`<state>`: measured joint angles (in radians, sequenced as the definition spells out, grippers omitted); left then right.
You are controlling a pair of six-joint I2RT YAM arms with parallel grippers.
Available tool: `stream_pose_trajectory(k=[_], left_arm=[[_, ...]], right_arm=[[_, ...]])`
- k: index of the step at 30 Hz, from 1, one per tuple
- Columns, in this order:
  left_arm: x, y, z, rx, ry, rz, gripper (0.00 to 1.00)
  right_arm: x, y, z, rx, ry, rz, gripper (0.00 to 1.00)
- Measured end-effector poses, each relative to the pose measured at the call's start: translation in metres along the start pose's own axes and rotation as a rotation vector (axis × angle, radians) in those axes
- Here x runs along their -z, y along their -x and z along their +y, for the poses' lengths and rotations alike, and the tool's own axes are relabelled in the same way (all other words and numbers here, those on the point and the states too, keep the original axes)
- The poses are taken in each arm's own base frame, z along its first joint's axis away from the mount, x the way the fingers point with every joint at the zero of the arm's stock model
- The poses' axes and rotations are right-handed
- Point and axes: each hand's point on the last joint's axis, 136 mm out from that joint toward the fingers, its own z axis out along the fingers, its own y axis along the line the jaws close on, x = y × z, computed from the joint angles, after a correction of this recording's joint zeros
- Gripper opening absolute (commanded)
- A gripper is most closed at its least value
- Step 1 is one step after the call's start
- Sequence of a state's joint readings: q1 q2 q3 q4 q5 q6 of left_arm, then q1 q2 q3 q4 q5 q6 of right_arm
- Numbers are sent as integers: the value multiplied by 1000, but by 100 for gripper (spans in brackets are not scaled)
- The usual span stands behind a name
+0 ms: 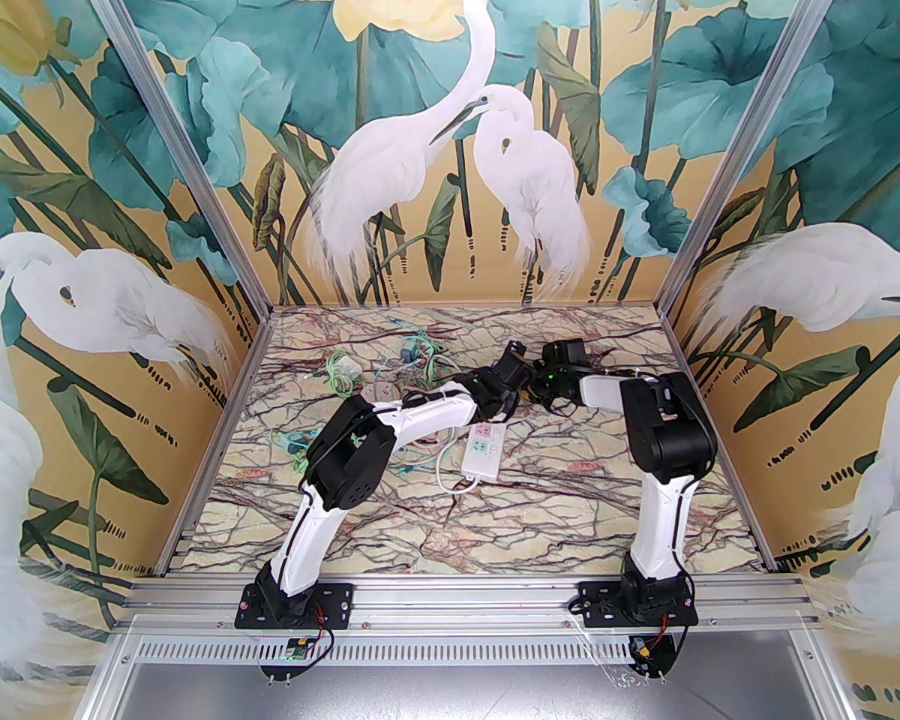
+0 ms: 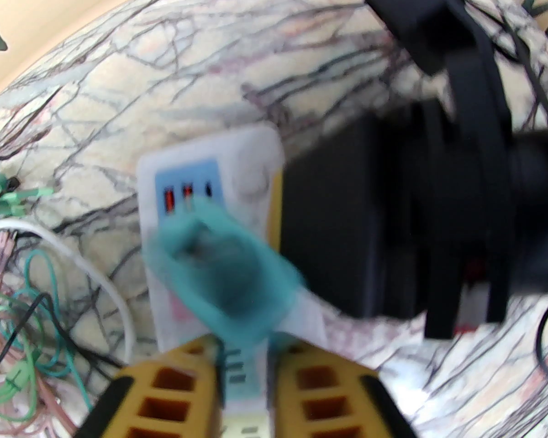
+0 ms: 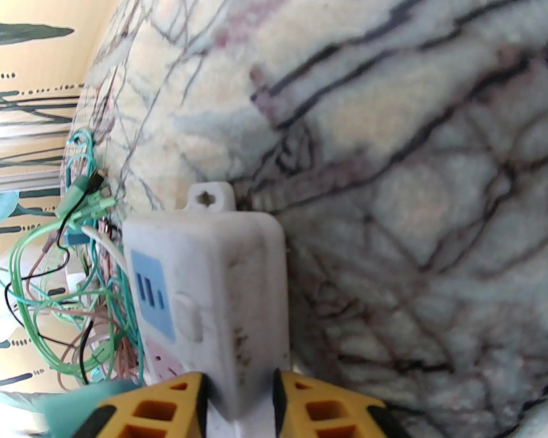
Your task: Pull the plug off the socket
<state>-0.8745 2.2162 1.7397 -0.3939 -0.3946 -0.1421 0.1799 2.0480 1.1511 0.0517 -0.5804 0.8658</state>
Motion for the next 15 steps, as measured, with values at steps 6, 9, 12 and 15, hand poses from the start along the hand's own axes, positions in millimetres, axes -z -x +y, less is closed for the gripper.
stream_pose_trajectory(k=[6,9,12,15], left_arm=[[6,10,2,35,-19,-7,9],[19,24,10,63,-24,-34,5],[39,44,20,93,-24,-78,4],[66,65,34,130,-27,-135,4]], right_arm=[[-1,1,0,8,-6,-8,32],[-1,1,0,10,-6,-8,32],[-1,1,0,10,-6,-8,32],[-1,1,1,10,-6,-8,32]])
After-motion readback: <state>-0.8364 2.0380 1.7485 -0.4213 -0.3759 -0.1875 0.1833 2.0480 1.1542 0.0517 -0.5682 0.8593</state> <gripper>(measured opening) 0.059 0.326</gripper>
